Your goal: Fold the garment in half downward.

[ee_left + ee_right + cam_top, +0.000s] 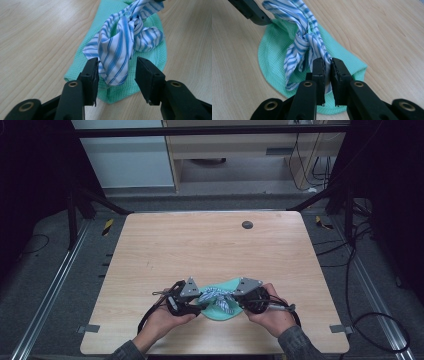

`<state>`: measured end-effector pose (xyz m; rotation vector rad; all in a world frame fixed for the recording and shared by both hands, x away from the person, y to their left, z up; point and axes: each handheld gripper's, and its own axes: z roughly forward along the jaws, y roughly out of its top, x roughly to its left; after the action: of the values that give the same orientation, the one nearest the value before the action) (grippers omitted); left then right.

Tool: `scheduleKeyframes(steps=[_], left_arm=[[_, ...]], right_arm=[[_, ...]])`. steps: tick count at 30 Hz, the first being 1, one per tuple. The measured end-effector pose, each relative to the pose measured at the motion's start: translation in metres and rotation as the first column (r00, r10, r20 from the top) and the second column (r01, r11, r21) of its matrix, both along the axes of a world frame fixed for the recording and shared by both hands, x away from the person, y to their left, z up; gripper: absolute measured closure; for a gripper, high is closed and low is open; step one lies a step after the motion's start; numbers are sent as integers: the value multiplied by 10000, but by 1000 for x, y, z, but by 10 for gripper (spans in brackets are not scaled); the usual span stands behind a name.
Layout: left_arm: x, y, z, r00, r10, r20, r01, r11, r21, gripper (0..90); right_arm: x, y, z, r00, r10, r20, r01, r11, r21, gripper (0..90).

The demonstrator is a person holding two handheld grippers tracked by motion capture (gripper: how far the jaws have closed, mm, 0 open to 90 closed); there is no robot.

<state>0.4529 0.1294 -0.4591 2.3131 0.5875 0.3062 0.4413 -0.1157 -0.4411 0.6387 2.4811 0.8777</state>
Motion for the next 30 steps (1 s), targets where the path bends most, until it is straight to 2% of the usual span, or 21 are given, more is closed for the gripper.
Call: scheduleKeyframes(steps=[3, 6, 12, 16, 20, 22, 26, 30], left_arm=[[-1, 1, -3, 10000, 51, -8, -50, 9999, 157, 569], [-1, 3, -6, 9999, 132, -14, -132, 9999, 96, 611], [0, 6, -10, 9998, 181, 52, -182, 9995, 274, 676], [3, 9, -12, 9994, 179, 296, -191, 9989, 423, 760], [11, 10, -13, 9977, 217, 635, -249, 9985, 496, 818], [16, 11, -12, 9972, 295, 689, -324, 9986, 408, 823], [24, 10, -9, 9946, 298, 992, -350, 9981, 510, 824], [35, 9, -5, 9936, 349, 1072, -396, 9983, 420, 833]], right_arm=[[-2, -1, -1, 10000, -6, -12, 6, 10000, 51, 817], [-3, -2, -3, 10000, 19, -54, -19, 10000, 52, 820], [-6, -3, -7, 9999, 3, -102, -2, 9999, 118, 828], [-9, -3, -10, 9999, 13, -154, -11, 9999, 162, 847], [-11, -1, -13, 9997, 51, -234, -47, 9998, 169, 861], [-11, -1, -14, 9997, 14, -243, -10, 9999, 166, 866], [-8, 2, -15, 9996, -24, -264, 31, 9996, 268, 877], [-5, 5, -16, 9996, -80, -280, 88, 9995, 296, 890]])
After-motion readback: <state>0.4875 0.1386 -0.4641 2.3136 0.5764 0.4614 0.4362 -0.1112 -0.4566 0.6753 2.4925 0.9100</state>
